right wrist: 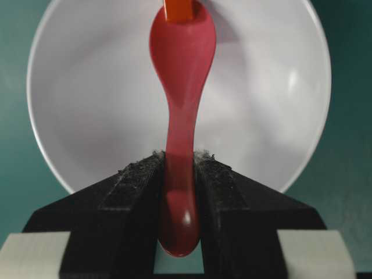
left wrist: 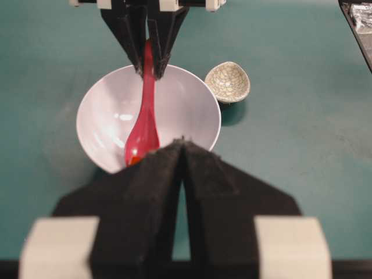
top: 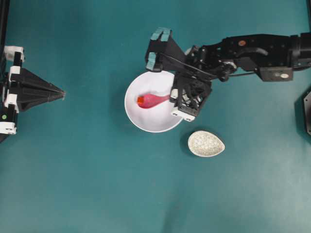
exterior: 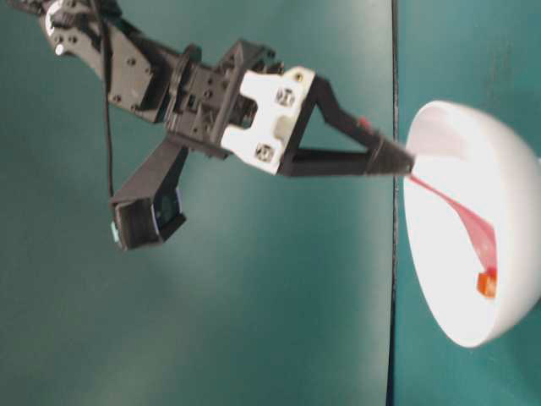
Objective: Grip the spoon and scoop the red block from the bowl with right arm.
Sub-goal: 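Raise the spoon with the red cube on it above the bowl, then hold the loaded spoon steady above the bowl with the right gripper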
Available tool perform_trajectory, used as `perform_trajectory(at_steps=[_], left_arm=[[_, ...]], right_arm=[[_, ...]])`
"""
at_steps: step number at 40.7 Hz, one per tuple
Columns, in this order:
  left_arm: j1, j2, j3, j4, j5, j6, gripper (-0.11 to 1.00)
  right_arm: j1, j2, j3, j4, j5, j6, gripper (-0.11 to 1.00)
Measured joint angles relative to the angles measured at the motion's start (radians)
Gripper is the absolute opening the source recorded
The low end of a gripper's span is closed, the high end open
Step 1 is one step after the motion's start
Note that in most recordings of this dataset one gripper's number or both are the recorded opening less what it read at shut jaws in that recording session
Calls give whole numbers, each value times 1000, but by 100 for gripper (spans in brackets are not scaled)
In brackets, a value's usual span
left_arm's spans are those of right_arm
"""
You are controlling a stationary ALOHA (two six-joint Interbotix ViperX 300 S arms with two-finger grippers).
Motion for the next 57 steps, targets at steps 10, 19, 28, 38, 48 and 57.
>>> perform_trajectory(at_steps=[10,19,28,38,48,57], left_arm=[[0,0,0,0,0,0,0],[0,0,0,0,0,0,0],[0,0,0,0,0,-6,0],[0,-2,0,0,0,-23,0],[0,-11,0,0,0,-23,0],[0,-11,0,0,3,-8,0]], right_arm=[[52,-92,141,0,-153,6,24],[91,-206,288,3,-304,5,24],[89,-316,383,8,-388,5,24],[89,-414,374,5,-374,5,24],[83,-469,305,2,-318,5,24],[74,-483,224,0,-301,0,24]])
